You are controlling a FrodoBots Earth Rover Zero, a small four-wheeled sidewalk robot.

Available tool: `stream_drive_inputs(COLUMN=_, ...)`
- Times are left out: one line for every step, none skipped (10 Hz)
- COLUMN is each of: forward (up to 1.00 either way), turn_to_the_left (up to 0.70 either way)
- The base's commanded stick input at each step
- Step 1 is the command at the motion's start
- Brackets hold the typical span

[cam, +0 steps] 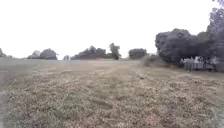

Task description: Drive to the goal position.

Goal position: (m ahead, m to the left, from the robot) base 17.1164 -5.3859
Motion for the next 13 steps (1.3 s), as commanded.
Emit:
stream_drive_inputs(forward=0.04, turn_to_the_left=0.0)
stream_drive_inputs(forward=0.04, turn_to_the_left=0.0)
stream_drive_inputs(forward=0.04, turn_to_the_left=0.0)
stream_drive_inputs(forward=0.04, turn_to_the_left=0.0)
stream_drive_inputs(forward=0.02, turn_to_the_left=0.0)
stream_drive_inputs(forward=0.0, turn_to_the_left=0.0)
stream_drive_inputs(forward=0.02, turn_to_the_left=0.0)
stream_drive_inputs(forward=0.03, turn_to_the_left=0.0)
stream_drive_inputs(forward=0.04, turn_to_the_left=0.0)
stream_drive_inputs(forward=0.04, turn_to_the_left=0.0)
stream_drive_inputs(forward=0.04, turn_to_the_left=0.0)
stream_drive_inputs(forward=0.04, turn_to_the_left=0.0)
stream_drive_inputs(forward=0.04, turn_to_the_left=0.0)
